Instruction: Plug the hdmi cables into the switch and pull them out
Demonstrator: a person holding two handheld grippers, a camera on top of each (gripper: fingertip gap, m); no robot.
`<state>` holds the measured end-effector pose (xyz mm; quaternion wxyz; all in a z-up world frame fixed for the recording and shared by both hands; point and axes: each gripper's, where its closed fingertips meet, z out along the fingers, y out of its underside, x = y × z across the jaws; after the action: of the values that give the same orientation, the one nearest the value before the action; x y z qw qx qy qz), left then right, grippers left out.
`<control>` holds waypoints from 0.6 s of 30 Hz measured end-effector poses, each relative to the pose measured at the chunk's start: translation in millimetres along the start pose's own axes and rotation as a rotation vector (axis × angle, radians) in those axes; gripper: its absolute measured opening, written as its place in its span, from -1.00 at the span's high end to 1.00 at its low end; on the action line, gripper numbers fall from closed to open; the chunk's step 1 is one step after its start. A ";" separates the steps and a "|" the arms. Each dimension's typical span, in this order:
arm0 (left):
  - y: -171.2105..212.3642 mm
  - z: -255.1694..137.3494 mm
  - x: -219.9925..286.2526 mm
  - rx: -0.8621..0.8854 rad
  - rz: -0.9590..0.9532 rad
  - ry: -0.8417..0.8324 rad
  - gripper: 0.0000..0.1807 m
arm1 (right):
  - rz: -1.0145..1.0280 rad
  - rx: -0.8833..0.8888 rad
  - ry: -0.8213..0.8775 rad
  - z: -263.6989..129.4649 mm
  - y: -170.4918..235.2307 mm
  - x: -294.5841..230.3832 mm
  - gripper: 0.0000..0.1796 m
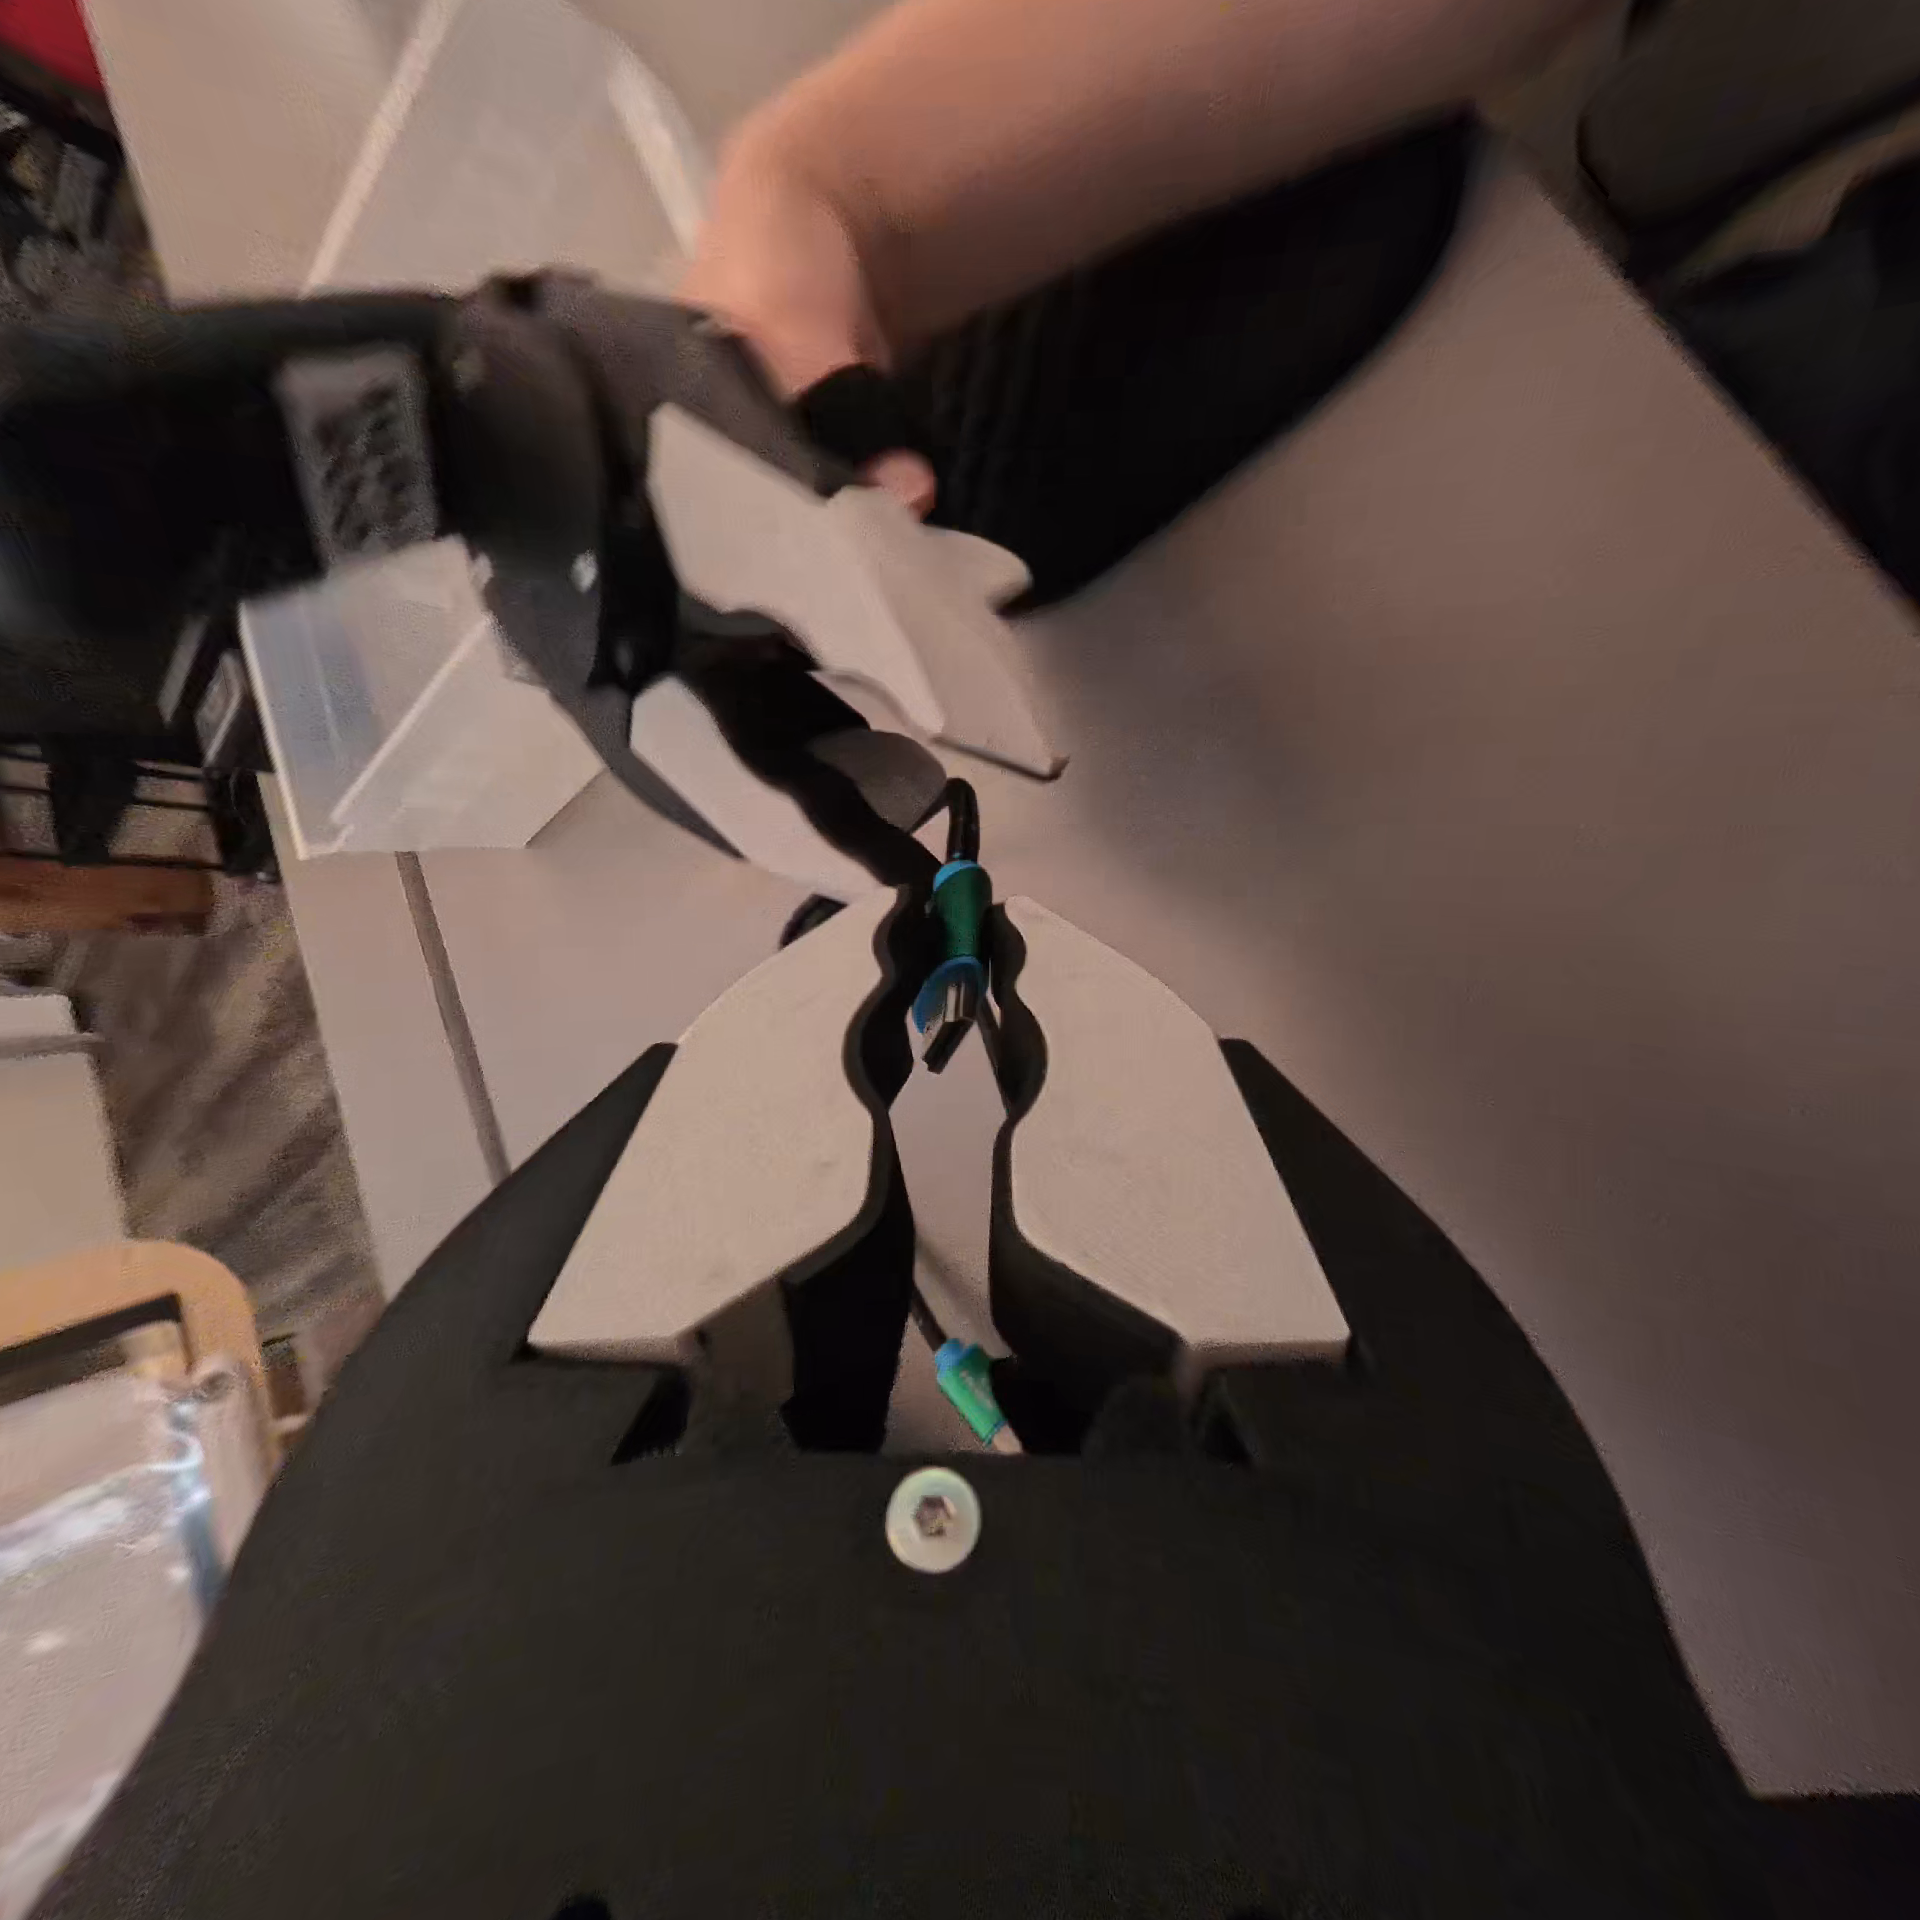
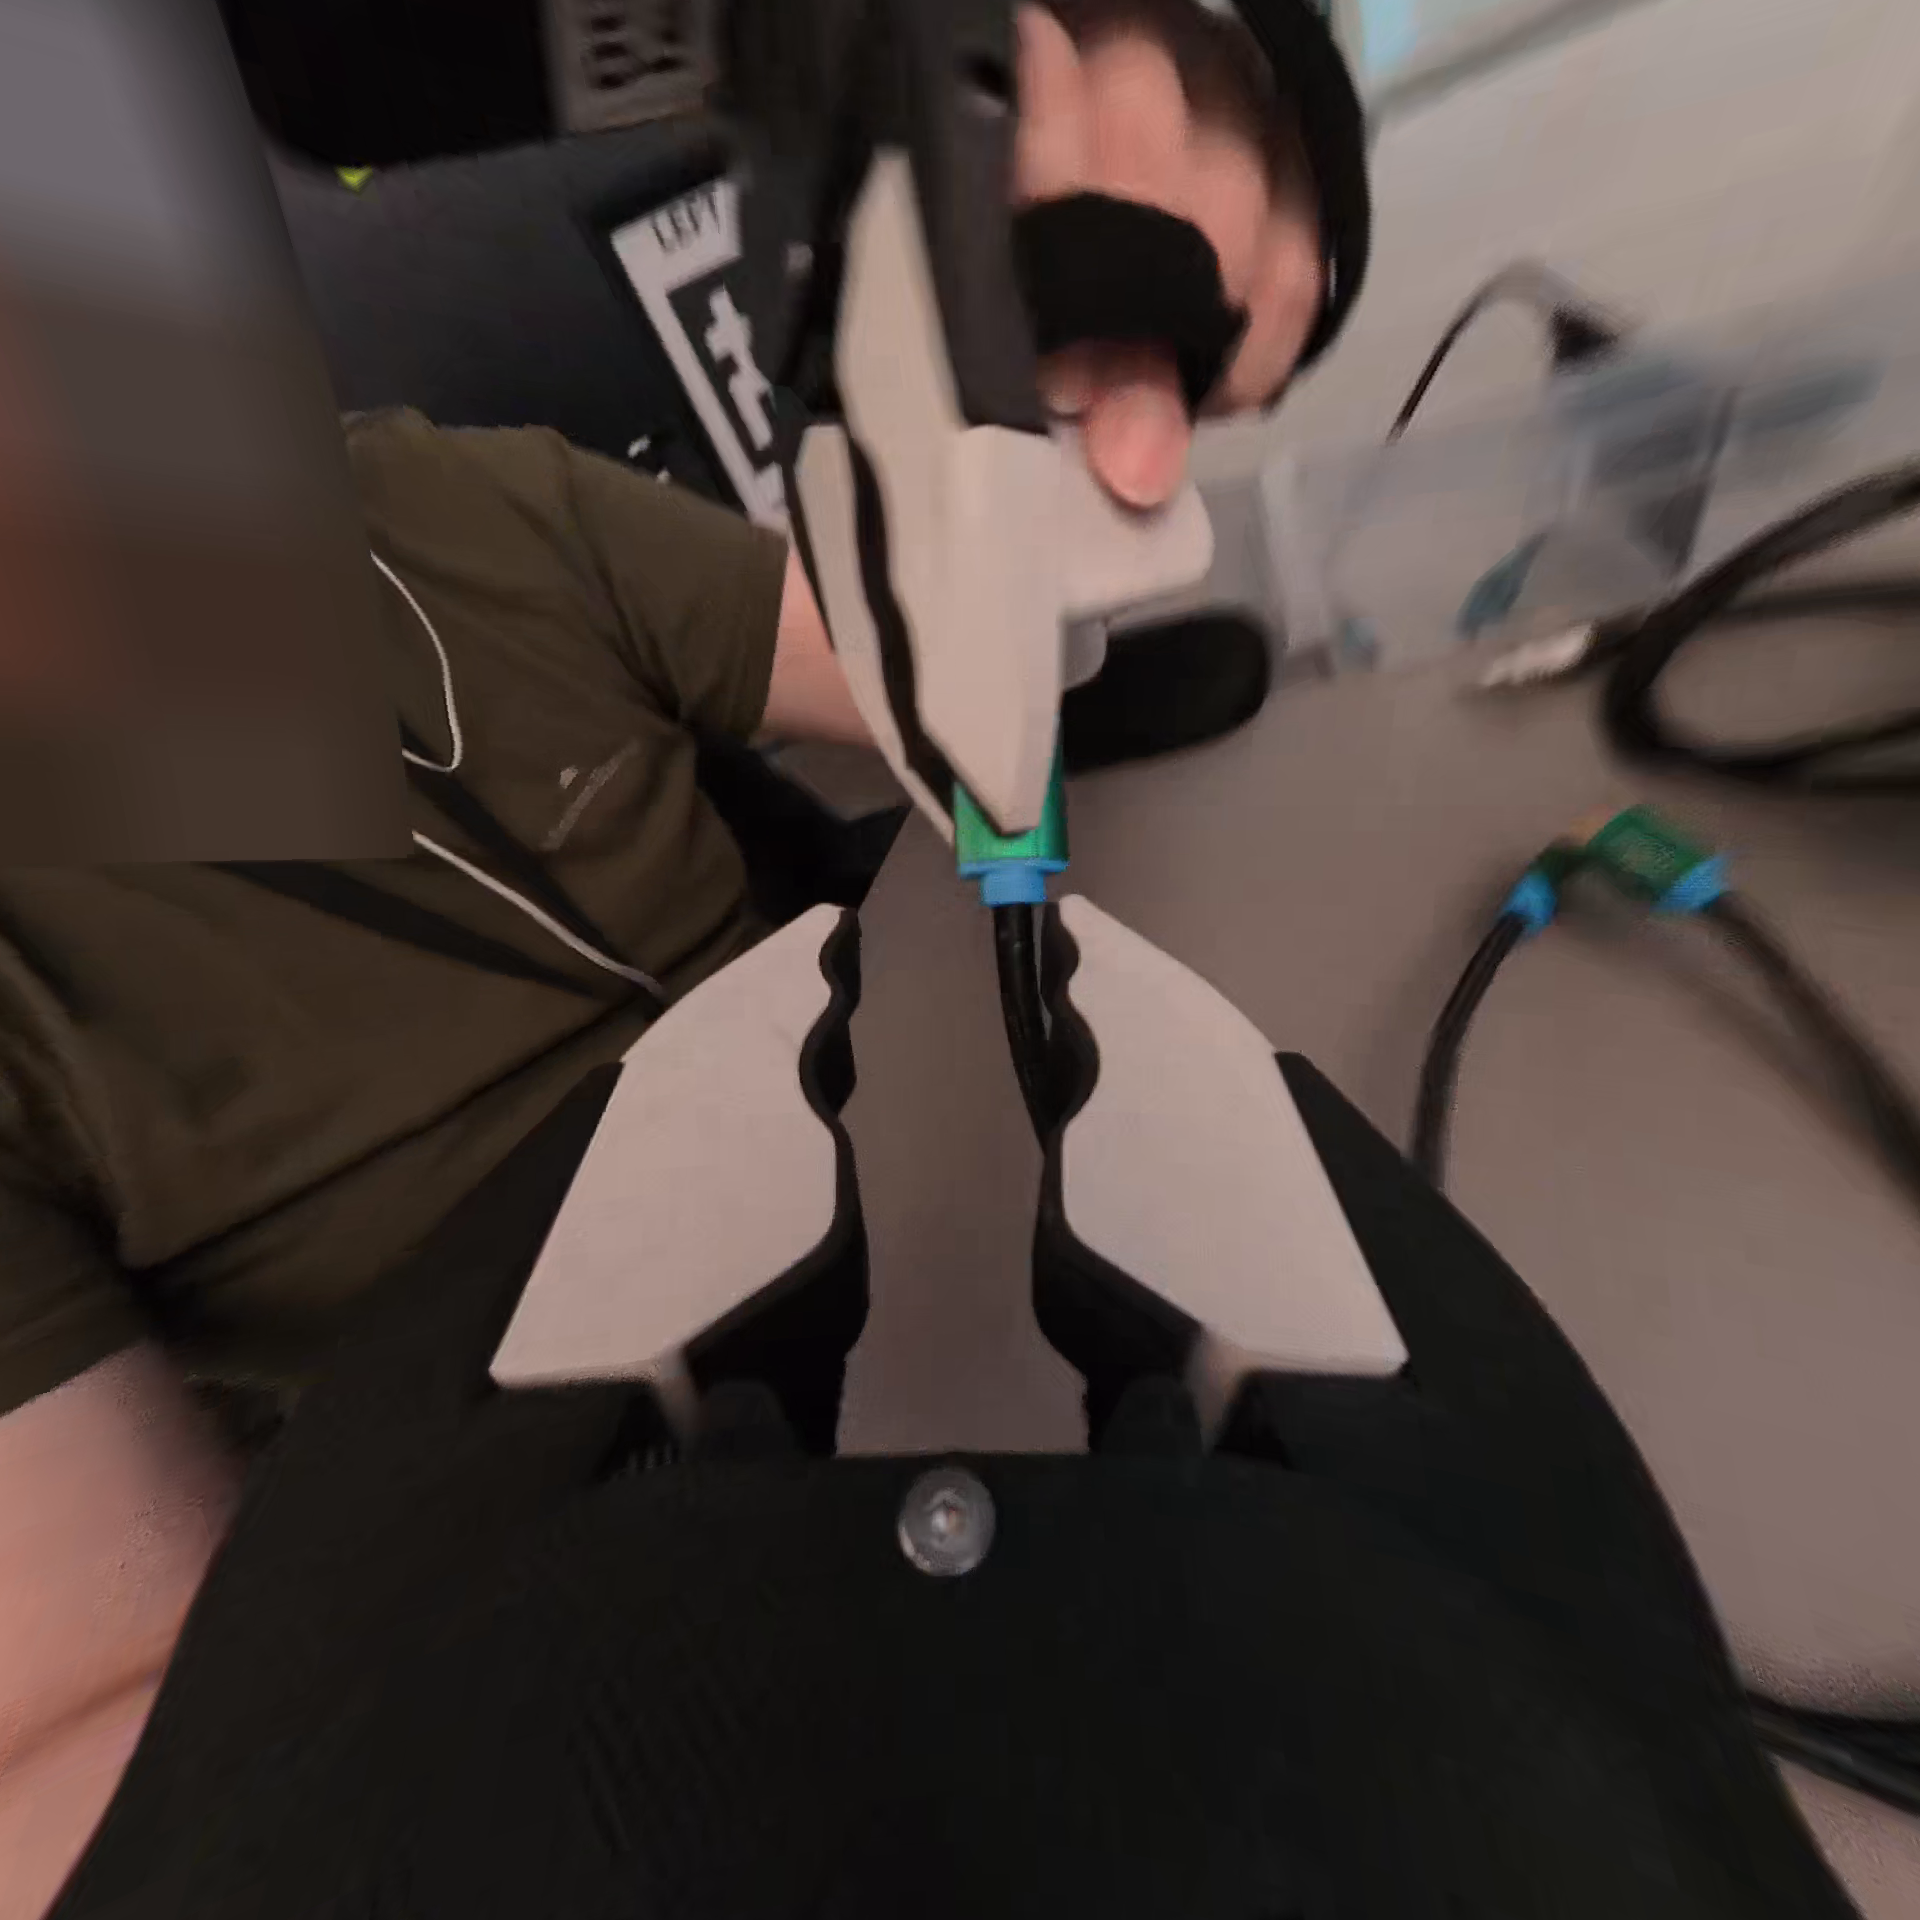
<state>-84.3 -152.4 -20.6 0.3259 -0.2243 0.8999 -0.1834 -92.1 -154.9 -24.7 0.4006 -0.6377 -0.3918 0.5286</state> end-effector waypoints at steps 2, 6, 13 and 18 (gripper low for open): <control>-6.2 -21.7 -20.0 0.106 -0.102 -0.053 0.87 | -0.168 0.122 0.101 -12.9 -25.7 -1.7 0.62; -14.5 -71.7 -56.4 0.347 -0.302 -0.147 0.88 | -0.406 0.258 0.376 -42.0 -57.7 4.9 0.63; -15.0 -139.0 -85.2 0.688 -0.584 -0.140 0.89 | -0.620 0.456 0.557 -72.1 -91.9 -14.5 0.66; -12.9 -177.5 -91.3 0.855 -0.656 -0.132 0.89 | -0.726 0.411 0.787 -91.8 -92.0 2.7 0.69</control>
<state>-136.6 -82.8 159.4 0.3696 -0.3519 0.6055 -0.6108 -8.1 -127.0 70.5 0.7879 -0.5201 -0.2962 0.1452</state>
